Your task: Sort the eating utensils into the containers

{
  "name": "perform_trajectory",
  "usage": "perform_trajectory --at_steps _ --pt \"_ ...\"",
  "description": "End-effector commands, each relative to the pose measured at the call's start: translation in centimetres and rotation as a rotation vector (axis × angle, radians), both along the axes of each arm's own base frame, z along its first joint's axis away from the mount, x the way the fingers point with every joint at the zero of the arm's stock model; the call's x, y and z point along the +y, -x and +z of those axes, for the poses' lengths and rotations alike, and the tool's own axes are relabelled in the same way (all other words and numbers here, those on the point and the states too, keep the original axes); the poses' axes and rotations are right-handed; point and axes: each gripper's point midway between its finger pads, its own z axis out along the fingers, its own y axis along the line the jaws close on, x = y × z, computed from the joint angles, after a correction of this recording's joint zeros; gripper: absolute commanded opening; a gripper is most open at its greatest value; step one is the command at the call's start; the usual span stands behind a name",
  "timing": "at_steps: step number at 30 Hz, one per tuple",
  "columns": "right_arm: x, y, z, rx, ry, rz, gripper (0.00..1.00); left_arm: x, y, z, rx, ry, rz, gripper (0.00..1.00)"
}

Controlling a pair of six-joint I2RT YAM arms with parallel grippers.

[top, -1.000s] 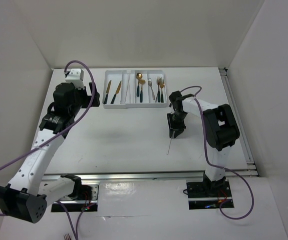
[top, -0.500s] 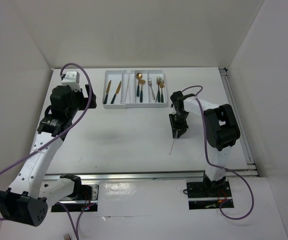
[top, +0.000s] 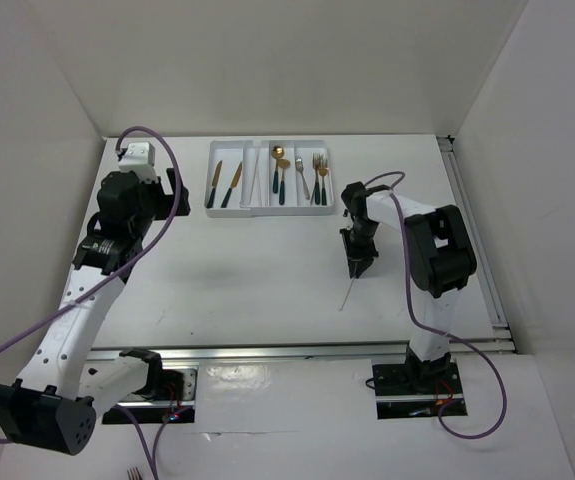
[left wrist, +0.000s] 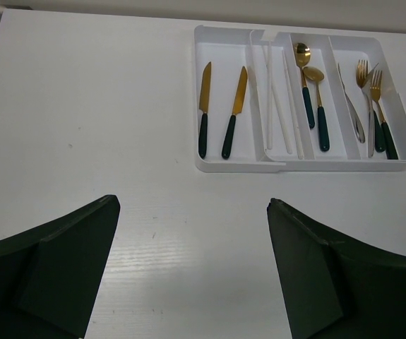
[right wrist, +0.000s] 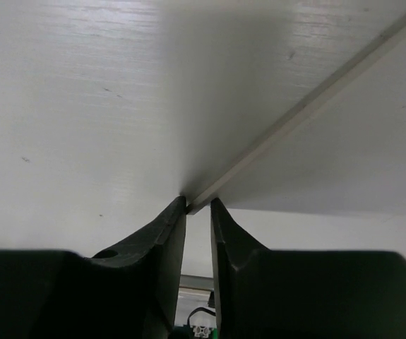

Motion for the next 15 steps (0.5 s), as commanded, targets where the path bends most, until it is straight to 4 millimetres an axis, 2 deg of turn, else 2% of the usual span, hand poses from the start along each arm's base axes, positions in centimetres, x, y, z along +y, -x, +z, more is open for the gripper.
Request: perform_trajectory --at_steps 1,3,6,9,11,15 --pt "-2.2 1.7 -4.9 0.078 0.120 0.025 0.26 0.6 0.2 1.7 -0.067 -0.005 0.019 1.00" --pt "-2.4 2.2 -5.3 0.099 0.126 0.026 0.19 0.7 0.2 1.7 -0.068 -0.008 0.028 1.00" --pt "-2.6 3.0 -5.5 0.109 0.129 0.027 0.02 0.7 0.2 1.7 -0.068 -0.008 0.028 1.00" --pt "-2.5 3.2 -5.5 0.107 0.118 0.015 0.00 0.7 0.2 1.7 -0.068 -0.008 0.028 1.00" --pt "-1.8 2.5 -5.2 0.082 0.089 0.011 0.00 0.7 0.2 1.7 -0.068 -0.008 0.028 1.00" --pt "0.9 -1.3 -2.2 -0.045 -0.041 0.017 0.00 0.3 0.2 1.2 -0.058 0.008 0.012 1.00"
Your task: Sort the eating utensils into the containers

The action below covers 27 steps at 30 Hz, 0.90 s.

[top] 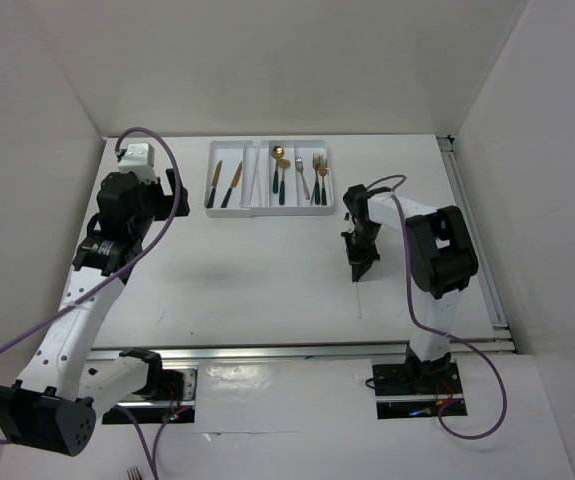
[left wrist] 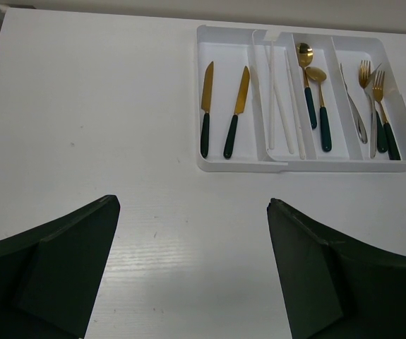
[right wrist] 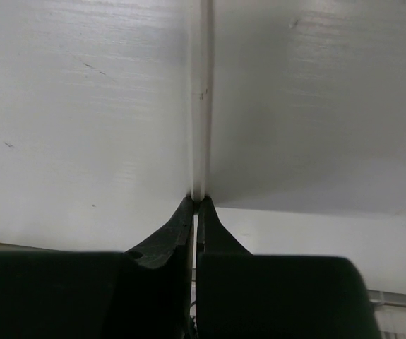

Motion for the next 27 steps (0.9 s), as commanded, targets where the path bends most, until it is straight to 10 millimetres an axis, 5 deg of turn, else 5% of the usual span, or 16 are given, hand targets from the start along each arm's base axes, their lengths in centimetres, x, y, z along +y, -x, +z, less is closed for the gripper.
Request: perform_trajectory --at_steps 1,8,13,21,27 --pt "1.7 -3.1 -1.5 -0.110 -0.073 0.032 0.00 0.1 0.0 1.4 -0.057 0.011 0.001 1.00" --pt "5.7 -7.4 5.1 -0.339 -0.226 0.131 0.00 -0.9 0.2 0.2 -0.018 0.051 -0.035 1.00" --pt "6.9 -7.2 9.0 -0.424 -0.308 0.175 0.00 -1.3 -0.2 0.1 -0.007 0.057 -0.055 1.00" --pt "6.1 -5.4 10.2 -0.443 -0.277 0.150 0.00 -1.6 -0.5 0.3 -0.006 0.060 -0.067 1.00" --pt "11.6 -7.9 15.0 -0.605 -0.481 0.271 0.00 -1.7 -0.3 0.2 -0.006 0.063 -0.075 1.00"
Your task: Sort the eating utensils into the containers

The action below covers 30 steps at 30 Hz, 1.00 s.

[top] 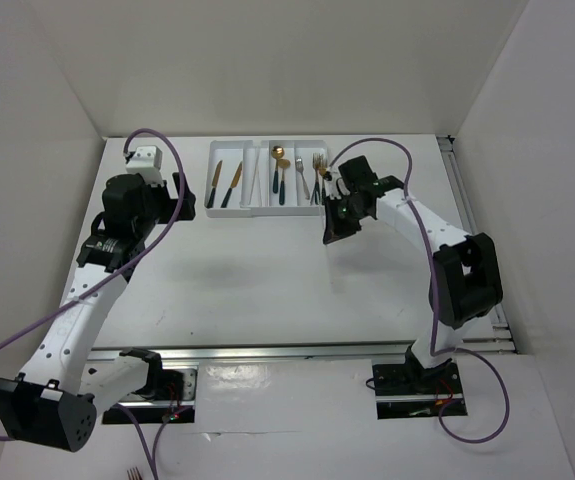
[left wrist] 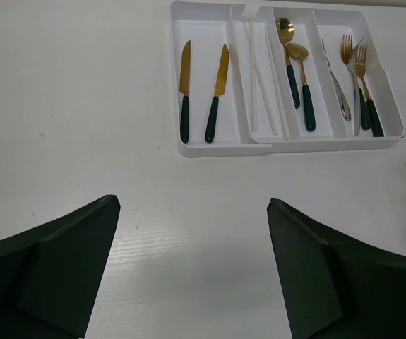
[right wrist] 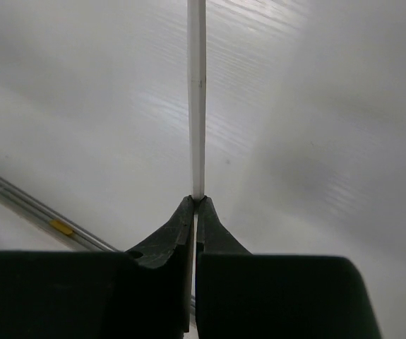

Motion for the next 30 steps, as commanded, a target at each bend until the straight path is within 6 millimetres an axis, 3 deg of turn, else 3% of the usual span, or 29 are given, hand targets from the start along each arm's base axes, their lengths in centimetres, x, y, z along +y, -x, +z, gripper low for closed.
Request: perform_trajectory --at_steps 1,2,3,5,6,7,8,9,10,11,12,13,14,15,17,18,19,20,30 --pt "5.0 -2.7 4.2 -0.148 -0.151 0.112 0.00 -0.1 -0.3 1.8 -0.052 0.031 0.006 1.00" --pt "6.2 -3.1 4.8 -0.164 -0.177 0.138 0.00 0.0 -0.1 2.1 -0.061 0.033 0.006 1.00" --pt "7.6 -4.6 6.9 -0.219 -0.233 0.154 0.00 0.0 -0.1 2.1 -0.061 0.033 0.006 1.00" --pt "9.5 -6.2 6.6 -0.221 -0.269 0.176 0.00 0.2 0.0 2.4 -0.072 0.023 0.012 1.00" --pt "10.7 -7.7 8.8 -0.265 -0.317 0.188 0.00 0.2 0.0 2.4 -0.072 0.022 0.012 1.00" --pt "11.3 -8.5 9.2 -0.271 -0.333 0.188 0.00 0.4 0.2 2.7 -0.082 0.012 0.019 1.00" --pt "12.2 -9.8 7.8 -0.241 -0.342 0.178 0.00 0.4 0.3 2.5 -0.072 0.010 0.019 1.00" --pt "13.2 -11.1 10.1 -0.286 -0.384 0.193 0.00 0.4 0.3 2.5 -0.071 0.010 0.019 1.00" --pt "13.8 -11.9 10.3 -0.292 -0.400 0.194 0.00 0.6 0.3 2.5 -0.072 0.007 0.029 1.00" --pt "13.9 -13.5 8.4 -0.256 -0.397 0.163 0.00 0.7 0.4 2.3 -0.064 -0.005 0.026 1.00" --pt "14.8 -14.7 10.5 -0.304 -0.432 0.174 0.00 0.7 0.4 2.3 -0.064 -0.005 0.026 1.00" --pt "14.8 -16.1 8.6 -0.277 -0.432 0.159 0.00 0.9 0.3 2.7 -0.073 -0.007 0.036 1.00" --pt "15.2 -16.9 8.5 -0.282 -0.440 0.154 0.00 0.9 0.3 2.7 -0.073 -0.007 0.036 1.00" --pt "15.8 -18.0 10.2 -0.325 -0.468 0.149 0.00 0.9 0.4 2.5 -0.065 -0.019 0.032 1.00" --pt "15.4 -19.9 9.8 -0.345 -0.488 0.133 0.00 1.2 0.4 2.9 -0.075 -0.030 0.040 1.00" --pt "15.7 -20.6 8.5 -0.331 -0.493 0.122 0.00 1.2 0.4 2.9 -0.075 -0.030 0.040 1.00" --pt "16.2 -21.1 8.9 -0.366 -0.515 0.138 0.00 1.4 0.4 2.9 -0.076 -0.042 0.046 1.00" --pt "16.4 -21.6 7.8 -0.357 -0.519 0.130 0.00 1.4 0.4 2.9 -0.076 -0.042 0.046 1.00" --pt "17.2 -24.6 6.6 -0.475 -0.550 0.110 0.00 2.1 0.6 3.2 -0.067 -0.065 0.080 1.00"
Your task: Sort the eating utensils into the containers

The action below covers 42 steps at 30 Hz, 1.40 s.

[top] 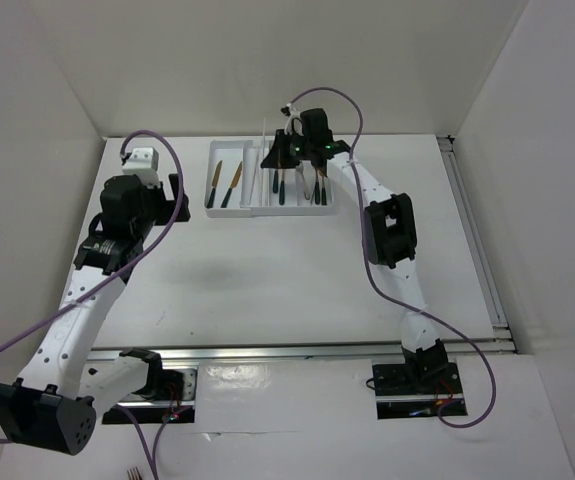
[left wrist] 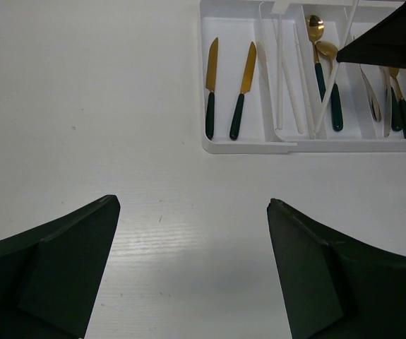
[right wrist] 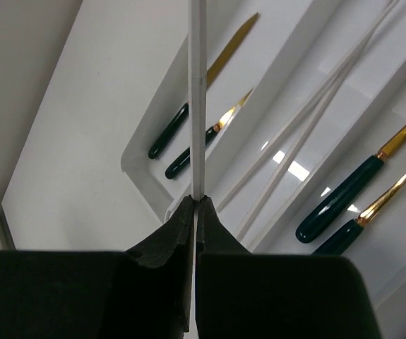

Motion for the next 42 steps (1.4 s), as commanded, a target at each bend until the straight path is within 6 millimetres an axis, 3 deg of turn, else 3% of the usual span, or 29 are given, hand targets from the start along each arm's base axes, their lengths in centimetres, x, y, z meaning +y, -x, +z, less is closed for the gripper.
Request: perform_trajectory --at_steps 1,10,15,16,18,21,23,25,26,27,28,29,30,31,32,33,34,35,36,37,38,39,40,41,42 --pt "1.1 -2.2 3.1 -0.150 -0.067 -0.010 0.00 0.9 0.0 3.3 -0.083 -0.024 0.032 1.00" --pt "2.4 -2.3 0.6 -0.163 -0.051 0.010 0.00 1.4 0.3 3.6 -0.084 -0.031 0.053 1.00" --pt "2.1 -2.3 -2.7 -0.130 -0.006 0.015 0.00 1.4 0.4 3.8 -0.084 -0.031 0.054 1.00" --pt "2.0 -2.1 -3.9 -0.111 0.002 0.015 0.04 1.4 0.4 3.8 -0.084 -0.031 0.054 1.00" --pt "2.0 -2.2 -3.9 -0.118 0.007 0.019 0.30 1.4 0.5 3.6 -0.075 -0.033 0.053 1.00" --pt "1.8 -1.7 -4.9 -0.093 0.018 0.020 0.37 1.1 0.7 2.9 -0.051 -0.030 0.034 1.00" --pt "1.6 -1.4 -2.9 -0.127 0.013 0.024 0.42 0.6 0.9 2.2 -0.029 -0.024 0.009 1.00" --pt "1.1 -0.9 -2.3 -0.136 0.029 0.013 0.47 0.3 0.9 1.7 -0.019 -0.019 -0.009 1.00" --pt "0.8 -0.6 0.4 -0.190 0.026 0.021 0.47 0.1 1.1 1.5 -0.010 -0.024 -0.029 1.00" --pt "0.5 -0.5 1.4 -0.211 0.034 0.011 0.49 -0.6 1.1 1.5 -0.009 -0.022 -0.072 1.00" --pt "0.0 0.1 1.2 -0.197 0.053 0.007 0.49 -0.8 1.4 0.1 0.026 -0.021 -0.084 1.00" --pt "-1.5 0.1 4.2 -0.230 0.041 -0.016 0.49 -0.8 1.5 -0.4 0.039 -0.022 -0.085 1.00" --pt "-2.5 0.2 5.1 -0.242 0.056 -0.036 0.49 -0.9 1.5 -1.4 0.064 -0.004 -0.076 1.00" --pt "-3.8 0.9 4.3 -0.210 0.084 -0.048 0.49 -0.9 1.6 -2.7 0.088 0.008 -0.070 1.00" --pt "-5.3 1.0 4.9 -0.215 0.097 -0.063 0.49 -0.9 1.7 -3.4 0.099 0.018 -0.065 1.00" --pt "-6.8 1.4 7.9 -0.288 0.125 -0.075 0.50 -0.9 1.8 -4.1 0.116 0.016 -0.064 1.00" --pt "-8.6 2.1 6.5 -0.259 0.188 -0.105 0.50 -0.8 2.1 -5.8 0.155 0.018 -0.049 1.00" --pt "-9.8 2.5 6.8 -0.272 0.218 -0.119 0.50 -0.7 2.1 -6.3 0.162 0.018 -0.049 1.00" --pt "-12.1 3.0 9.6 -0.345 0.238 -0.134 0.50 -0.8 2.1 -6.7 0.165 0.026 -0.045 1.00" --pt "-14.0 3.9 7.5 -0.312 0.288 -0.155 0.51 -0.7 2.4 -7.7 0.188 0.023 -0.044 1.00" --pt "-15.3 4.6 7.5 -0.317 0.307 -0.160 0.52 -0.6 2.3 -7.9 0.183 0.020 -0.036 1.00" --pt "-17.4 5.3 9.2 -0.371 0.333 -0.175 0.53 -0.6 2.2 -8.0 0.177 0.020 -0.036 1.00" --pt "-18.7 6.5 7.1 -0.334 0.370 -0.178 0.55 -0.3 2.3 -8.8 0.188 0.012 -0.022 1.00" --pt "-19.7 7.2 6.4 -0.319 0.389 -0.179 0.55 0.0 2.4 -9.6 0.206 0.003 -0.008 1.00" --pt "-21.4 7.8 7.0 -0.334 0.403 -0.201 0.55 0.0 2.3 -9.7 0.202 0.003 -0.008 1.00"
